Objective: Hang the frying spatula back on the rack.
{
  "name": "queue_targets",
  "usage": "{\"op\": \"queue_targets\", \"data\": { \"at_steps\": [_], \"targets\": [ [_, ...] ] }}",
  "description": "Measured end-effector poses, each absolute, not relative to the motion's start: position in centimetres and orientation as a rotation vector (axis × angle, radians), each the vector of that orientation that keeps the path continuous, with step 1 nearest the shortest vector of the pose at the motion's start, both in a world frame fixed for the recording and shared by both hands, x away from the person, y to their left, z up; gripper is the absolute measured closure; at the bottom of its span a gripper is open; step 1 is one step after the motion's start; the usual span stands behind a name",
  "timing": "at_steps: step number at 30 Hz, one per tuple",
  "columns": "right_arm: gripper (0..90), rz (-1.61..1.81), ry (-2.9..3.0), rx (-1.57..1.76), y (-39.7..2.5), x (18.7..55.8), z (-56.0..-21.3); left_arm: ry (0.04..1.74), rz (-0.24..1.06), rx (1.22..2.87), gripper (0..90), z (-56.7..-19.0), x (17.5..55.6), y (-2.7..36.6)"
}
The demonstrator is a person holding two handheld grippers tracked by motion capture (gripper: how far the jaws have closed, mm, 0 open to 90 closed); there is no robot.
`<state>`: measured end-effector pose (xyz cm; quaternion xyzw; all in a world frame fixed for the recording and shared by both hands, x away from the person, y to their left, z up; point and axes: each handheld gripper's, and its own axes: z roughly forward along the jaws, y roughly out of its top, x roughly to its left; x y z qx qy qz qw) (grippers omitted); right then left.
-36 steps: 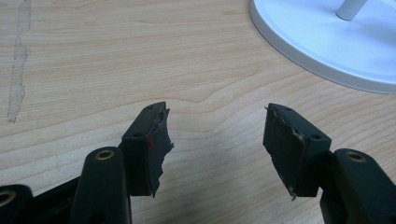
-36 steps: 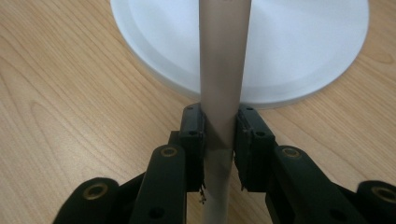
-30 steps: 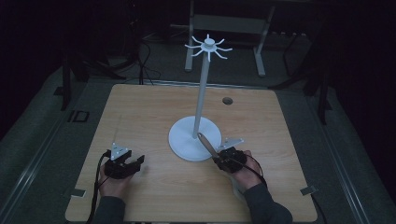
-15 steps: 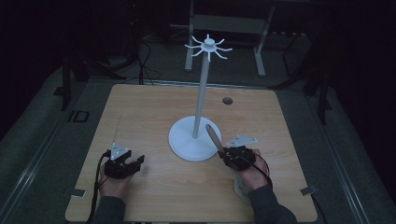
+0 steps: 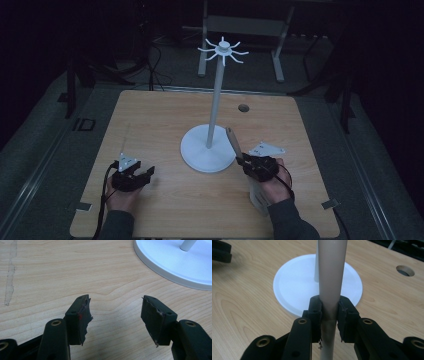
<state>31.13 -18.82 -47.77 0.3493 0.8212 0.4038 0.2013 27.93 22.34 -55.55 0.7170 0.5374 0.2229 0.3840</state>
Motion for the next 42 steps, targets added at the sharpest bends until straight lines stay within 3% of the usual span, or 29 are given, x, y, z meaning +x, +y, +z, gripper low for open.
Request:
{"op": "queue_targets", "data": {
  "at_steps": [42],
  "targets": [
    [74.6,1.389,2.095,0.895,-17.9,30.5,-43.2,1.372,0.569,1.822,40.5,-55.5,27.9,22.4]
  ]
}}
